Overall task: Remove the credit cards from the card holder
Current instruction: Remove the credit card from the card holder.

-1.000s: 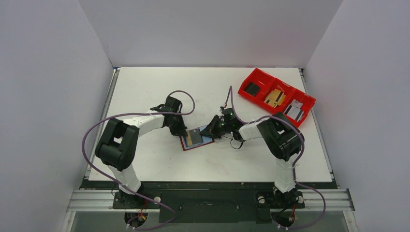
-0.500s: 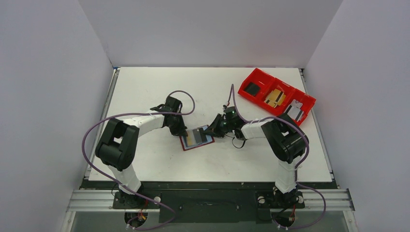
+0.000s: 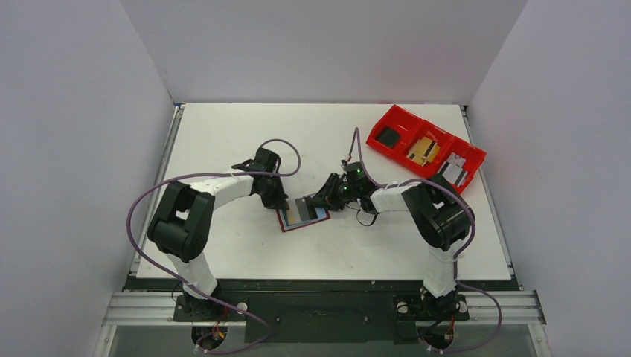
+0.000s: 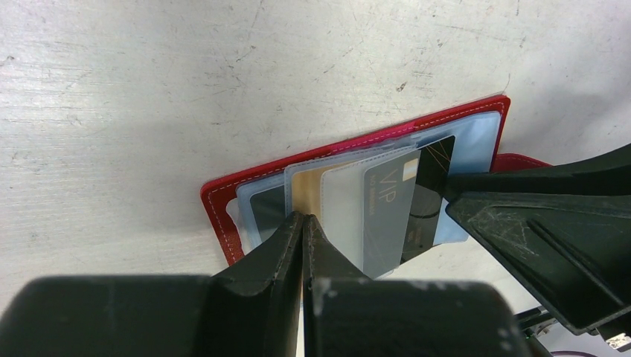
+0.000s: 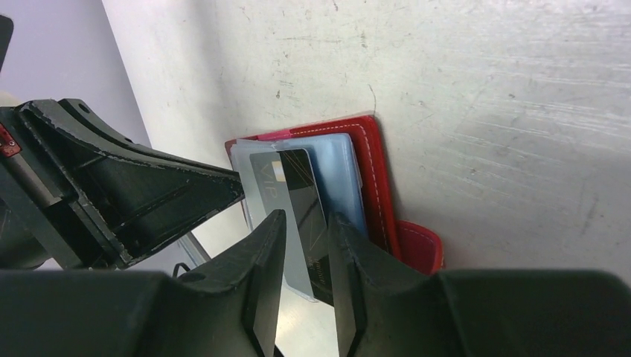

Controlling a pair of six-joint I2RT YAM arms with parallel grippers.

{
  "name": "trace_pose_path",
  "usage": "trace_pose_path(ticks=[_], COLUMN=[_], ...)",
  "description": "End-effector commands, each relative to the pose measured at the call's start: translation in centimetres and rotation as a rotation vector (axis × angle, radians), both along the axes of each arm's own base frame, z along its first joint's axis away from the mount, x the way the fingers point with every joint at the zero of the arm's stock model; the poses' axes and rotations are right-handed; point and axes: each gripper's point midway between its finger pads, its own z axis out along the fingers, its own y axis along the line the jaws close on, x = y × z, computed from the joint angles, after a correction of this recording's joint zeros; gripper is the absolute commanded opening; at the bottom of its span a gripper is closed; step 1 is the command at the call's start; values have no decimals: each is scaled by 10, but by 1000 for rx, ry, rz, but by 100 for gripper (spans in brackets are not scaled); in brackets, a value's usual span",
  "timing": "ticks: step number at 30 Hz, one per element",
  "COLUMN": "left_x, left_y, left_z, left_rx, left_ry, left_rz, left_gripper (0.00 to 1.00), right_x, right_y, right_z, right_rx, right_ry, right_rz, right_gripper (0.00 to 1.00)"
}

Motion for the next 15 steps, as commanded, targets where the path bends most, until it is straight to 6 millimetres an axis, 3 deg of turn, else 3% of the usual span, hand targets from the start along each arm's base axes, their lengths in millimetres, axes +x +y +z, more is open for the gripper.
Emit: trace_pose_path(ticks=[1, 8, 15], left_x=[-29, -28, -9], left_y=[28, 24, 10], left_z=[-44, -41, 2], left_rx=[157, 155, 103], left_ry=[122, 114, -19], left_rz=[-20, -30, -75], left_gripper=[0, 0, 0], right_x=[-1, -6, -8], right_y=[0, -8, -7], right_z=[-14, -31, -34], right_rx=[-42, -127, -131], right_ry=[4, 25, 29], right_rz=[33, 40, 47], right_gripper=[26, 27, 27])
